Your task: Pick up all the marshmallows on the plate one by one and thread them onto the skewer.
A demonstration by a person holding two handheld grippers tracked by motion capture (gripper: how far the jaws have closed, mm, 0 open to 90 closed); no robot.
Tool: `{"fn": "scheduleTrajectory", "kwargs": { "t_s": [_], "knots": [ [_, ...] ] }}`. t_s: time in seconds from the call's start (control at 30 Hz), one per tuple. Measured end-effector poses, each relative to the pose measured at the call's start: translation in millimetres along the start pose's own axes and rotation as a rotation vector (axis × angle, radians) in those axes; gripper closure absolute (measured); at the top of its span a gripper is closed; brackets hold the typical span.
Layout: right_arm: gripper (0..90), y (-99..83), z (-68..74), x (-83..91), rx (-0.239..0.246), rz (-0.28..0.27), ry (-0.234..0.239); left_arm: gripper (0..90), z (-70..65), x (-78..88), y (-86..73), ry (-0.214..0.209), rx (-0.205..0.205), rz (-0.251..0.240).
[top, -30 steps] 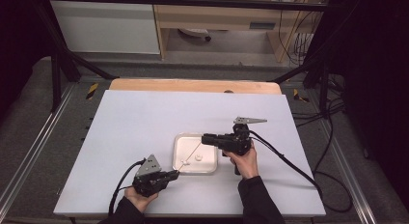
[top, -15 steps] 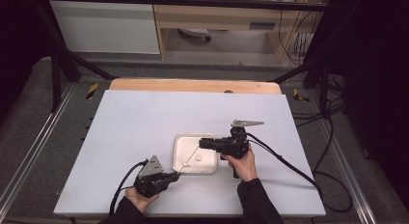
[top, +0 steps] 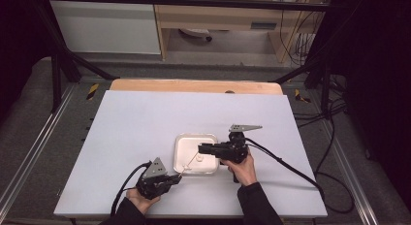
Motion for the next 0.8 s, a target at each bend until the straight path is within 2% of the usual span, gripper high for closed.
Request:
{"fn": "scheduleTrajectory", "kwargs": {
  "t_s": [0.27,0.3,0.33,0.37,0.43,0.5,0.7,0.8],
  "knots": [
    [79.0,-7.1,0.8,-3.0,0.005,0.014,-0.005,88.6,-0.8,-0.9,0.7,-0.001,0.005,-0.005],
    [79.0,-7.9,0.6,-3.5,0.007,0.015,-0.007,88.6,-1.0,-1.0,1.4,-0.002,0.004,-0.010],
    [79.1,-9.2,0.9,-4.2,0.003,0.021,-0.005,88.6,-1.7,0.5,5.6,-0.012,0.012,-0.043],
    [78.9,-14.8,1.2,-7.5,-0.008,0.056,0.003,88.6,-2.1,1.5,9.2,-0.018,0.022,-0.060],
    [78.6,-25.2,-0.5,-15.5,-0.001,0.088,-0.010,88.5,-0.3,0.8,10.7,0.016,0.003,-0.042],
    [78.3,-28.2,-0.3,-20.2,0.000,0.074,-0.002,88.4,-0.3,-1.7,7.2,0.009,0.019,-0.032],
    [76.7,-36.0,-1.8,-25.3,-0.006,0.103,-0.008,88.4,0.1,-3.7,7.2,0.007,0.025,-0.037],
    [71.1,-33.2,-2.1,-23.5,0.011,0.088,-0.021,88.4,0.5,-3.0,6.8,0.007,0.026,-0.038]
  ]
}}
Point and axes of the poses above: each handheld gripper's, and its own axes: x roughly backward along the jaws, y roughly out of its top, z roughly to its left, the point moved 10 cm from there along -x, roughly forward along the jaws, and after that the axes turned 9 degrees about -x, right-handed, at the moved point
